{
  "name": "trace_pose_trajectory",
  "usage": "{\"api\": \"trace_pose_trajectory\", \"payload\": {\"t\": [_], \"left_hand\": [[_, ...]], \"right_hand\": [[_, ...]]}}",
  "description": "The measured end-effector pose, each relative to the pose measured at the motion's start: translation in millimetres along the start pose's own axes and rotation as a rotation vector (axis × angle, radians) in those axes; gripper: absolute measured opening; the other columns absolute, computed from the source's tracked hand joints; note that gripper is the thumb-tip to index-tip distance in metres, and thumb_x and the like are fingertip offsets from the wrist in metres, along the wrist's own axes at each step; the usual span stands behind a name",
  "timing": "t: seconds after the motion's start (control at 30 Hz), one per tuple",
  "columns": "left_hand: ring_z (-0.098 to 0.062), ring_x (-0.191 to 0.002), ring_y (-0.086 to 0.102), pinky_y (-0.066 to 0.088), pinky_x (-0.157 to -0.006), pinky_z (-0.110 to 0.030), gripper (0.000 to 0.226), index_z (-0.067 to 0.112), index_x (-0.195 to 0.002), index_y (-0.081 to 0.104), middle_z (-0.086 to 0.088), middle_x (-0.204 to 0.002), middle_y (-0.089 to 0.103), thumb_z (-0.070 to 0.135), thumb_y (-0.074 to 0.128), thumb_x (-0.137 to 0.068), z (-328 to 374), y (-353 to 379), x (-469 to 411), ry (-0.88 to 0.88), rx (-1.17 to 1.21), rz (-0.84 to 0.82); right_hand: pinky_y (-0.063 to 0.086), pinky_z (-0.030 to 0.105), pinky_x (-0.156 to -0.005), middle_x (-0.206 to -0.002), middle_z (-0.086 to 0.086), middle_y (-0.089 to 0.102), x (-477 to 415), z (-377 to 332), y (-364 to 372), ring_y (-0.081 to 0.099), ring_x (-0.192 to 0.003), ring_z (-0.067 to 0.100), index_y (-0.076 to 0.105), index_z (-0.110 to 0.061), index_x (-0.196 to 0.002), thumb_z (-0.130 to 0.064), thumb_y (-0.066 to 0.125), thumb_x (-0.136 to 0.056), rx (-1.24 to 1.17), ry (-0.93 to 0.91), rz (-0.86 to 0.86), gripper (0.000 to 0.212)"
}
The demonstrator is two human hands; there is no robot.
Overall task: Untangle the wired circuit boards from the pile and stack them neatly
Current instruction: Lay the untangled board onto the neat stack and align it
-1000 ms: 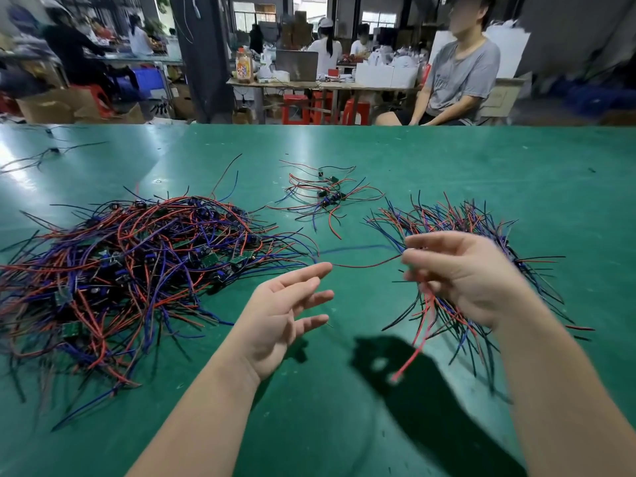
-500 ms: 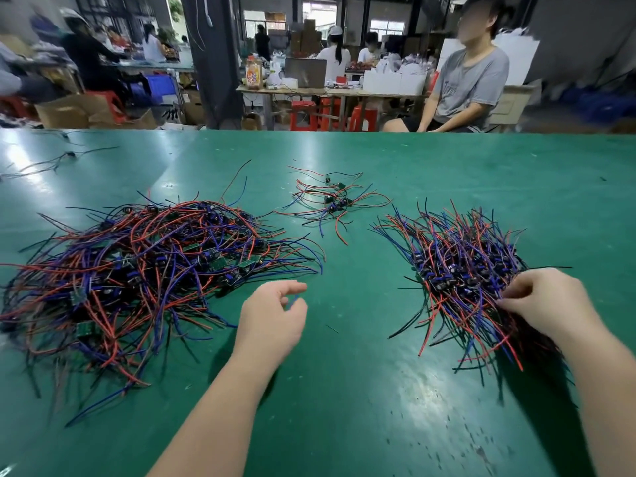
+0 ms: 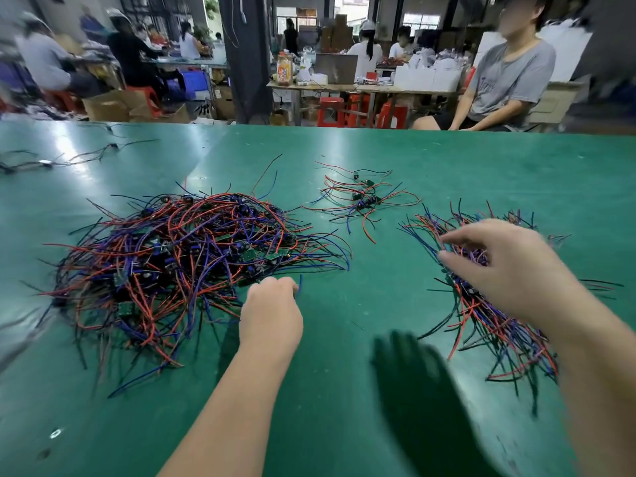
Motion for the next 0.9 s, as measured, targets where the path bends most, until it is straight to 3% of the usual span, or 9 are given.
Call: {"api": "trace_pose_trajectory", "payload": {"t": [0.1,0.23,0.33,0.4,0.5,0.63,0.73,0.9], "left_hand": [[-0.023,-0.106,0.057,0.049,-0.088,-0.036,0.032,0.023,-0.116,0.063,-0.002,-0.114,0.064,0.008,0.049,-0.091,-1.7,-1.1,-2.3,0.012,0.077,0.005],[-0.024,-0.105,0.058,0.045,-0.091,-0.037,0.028,0.022,-0.118,0.058,-0.002,-0.11,0.066,0.013,0.05,-0.092,6.5,-0.6,-5.5,0.087,0.093,0.024],[-0.026,-0.114,0.046,0.036,-0.098,-0.035,0.037,0.018,-0.121,0.059,-0.005,-0.124,0.055,0.006,0.052,-0.087,11.4,-27.3,-2.6,0.151,0.13,0.247],[-0.027,-0.129,0.033,0.028,-0.105,-0.037,0.042,0.019,-0.125,0.058,-0.008,-0.141,0.042,0.008,0.053,-0.085,3.6,-41.6,-2.9,0.1,0.077,0.355],[-0.022,-0.141,0.021,0.018,-0.113,-0.038,0.044,0.022,-0.132,0.052,-0.004,-0.152,0.029,0.013,0.048,-0.089,-12.4,-24.5,-13.8,-0.015,-0.064,0.19],[-0.02,-0.122,0.04,0.024,-0.102,-0.037,0.04,0.033,-0.124,0.057,0.002,-0.134,0.046,0.012,0.048,-0.09,-18.9,-19.0,-16.8,-0.057,-0.132,0.167],[-0.021,-0.108,0.051,0.028,-0.09,-0.036,0.027,0.036,-0.115,0.062,0.003,-0.112,0.06,0.022,0.055,-0.092,-14.5,-23.3,-18.6,-0.03,-0.12,0.201],[-0.022,-0.088,0.061,0.047,-0.081,-0.036,0.016,0.019,-0.101,0.061,0.001,-0.094,0.065,0.013,0.065,-0.087,-5.9,-43.3,-7.5,0.102,0.295,0.366]], "right_hand": [[0.035,0.012,-0.075,-0.088,0.001,0.069,-9.5,-51.1,33.4,0.059,-0.08,0.012,0.074,-0.014,-0.097,-0.02,0.07,-0.083,-0.148,-0.149,0.012,0.016],[0.049,0.031,-0.086,-0.09,0.002,0.07,-12.5,-85.0,97.7,0.062,-0.086,0.016,0.073,-0.012,-0.095,-0.017,0.064,-0.086,-0.252,-0.203,-0.115,0.014],[0.05,0.032,-0.086,-0.092,0.0,0.071,-3.3,-87.9,126.8,0.063,-0.088,0.016,0.072,-0.012,-0.097,-0.017,0.061,-0.087,-0.286,-0.204,-0.174,0.016],[0.05,0.03,-0.084,-0.092,-0.003,0.071,3.6,-81.1,136.2,0.063,-0.086,0.012,0.072,-0.015,-0.098,-0.02,0.061,-0.088,-0.295,-0.179,-0.21,0.016],[0.049,0.02,-0.082,-0.087,-0.009,0.069,7.9,-71.0,139.2,0.062,-0.082,0.006,0.072,-0.017,-0.098,-0.02,0.062,-0.088,-0.322,-0.147,-0.219,0.015],[0.039,0.001,-0.072,-0.08,-0.016,0.064,8.8,-66.0,137.1,0.057,-0.074,-0.003,0.073,-0.018,-0.096,-0.017,0.063,-0.087,-0.396,-0.098,-0.187,0.013],[0.039,0.0,-0.07,-0.078,-0.017,0.064,11.1,-68.0,137.6,0.058,-0.073,-0.006,0.074,-0.018,-0.093,-0.015,0.063,-0.087,-0.453,-0.078,-0.183,0.012],[0.04,0.0,-0.066,-0.076,-0.02,0.065,12.5,-61.2,138.6,0.059,-0.076,-0.01,0.073,-0.022,-0.09,-0.016,0.062,-0.087,-0.506,0.021,-0.172,0.013]]}}
Point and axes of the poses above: each hand's wrist, its own x-axis away from the middle knuckle, its own y-axis out of the palm, z = x × y, the point moved 10 cm from there along -x, towards the middle knuckle
